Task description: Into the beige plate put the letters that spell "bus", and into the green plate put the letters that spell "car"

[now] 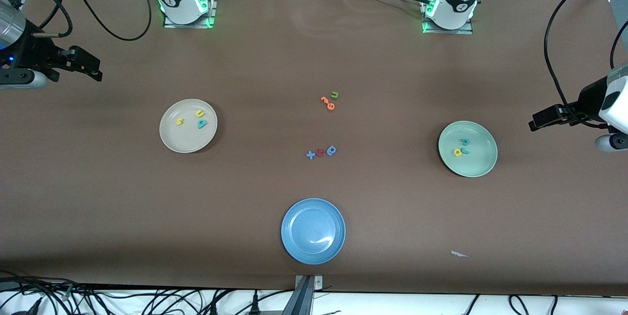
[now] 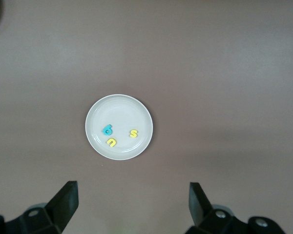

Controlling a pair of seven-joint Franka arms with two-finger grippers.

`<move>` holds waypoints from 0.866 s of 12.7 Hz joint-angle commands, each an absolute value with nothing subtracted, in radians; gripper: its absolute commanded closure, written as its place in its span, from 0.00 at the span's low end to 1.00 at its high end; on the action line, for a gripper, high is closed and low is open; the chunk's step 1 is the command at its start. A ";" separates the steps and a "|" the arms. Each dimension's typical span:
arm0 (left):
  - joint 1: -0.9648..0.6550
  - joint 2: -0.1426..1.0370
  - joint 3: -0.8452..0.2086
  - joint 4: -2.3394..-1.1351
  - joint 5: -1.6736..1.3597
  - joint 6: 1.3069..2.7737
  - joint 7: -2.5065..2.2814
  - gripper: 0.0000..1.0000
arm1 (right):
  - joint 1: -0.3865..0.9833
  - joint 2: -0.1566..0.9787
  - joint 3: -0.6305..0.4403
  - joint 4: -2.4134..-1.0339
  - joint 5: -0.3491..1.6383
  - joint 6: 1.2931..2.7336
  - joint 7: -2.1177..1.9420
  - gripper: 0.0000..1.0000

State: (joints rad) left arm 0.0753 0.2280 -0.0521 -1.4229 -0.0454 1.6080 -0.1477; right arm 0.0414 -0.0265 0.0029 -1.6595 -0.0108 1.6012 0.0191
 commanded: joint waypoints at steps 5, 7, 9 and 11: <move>0.077 0.212 -0.052 -1.448 -0.066 1.611 -0.127 0.00 | 0.063 -0.028 -0.008 -1.658 0.014 1.597 0.012 0.00; 0.077 0.212 -0.052 -1.450 -0.066 1.611 -0.127 0.00 | 0.063 -0.029 -0.006 -1.660 0.014 1.595 0.028 0.00; 0.075 0.212 -0.052 -1.448 -0.066 1.611 -0.129 0.00 | 0.063 -0.028 -0.008 -1.660 0.015 1.598 0.034 0.00; 0.075 0.212 -0.052 -1.448 -0.066 1.611 -0.126 0.00 | 0.061 -0.028 -0.008 -1.658 0.014 1.605 0.034 0.00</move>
State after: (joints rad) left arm 0.0742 0.2282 -0.0537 -1.4336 -0.0454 1.6079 -0.1477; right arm 0.0563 -0.0239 0.0005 -1.6595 -0.0035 1.6011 0.0250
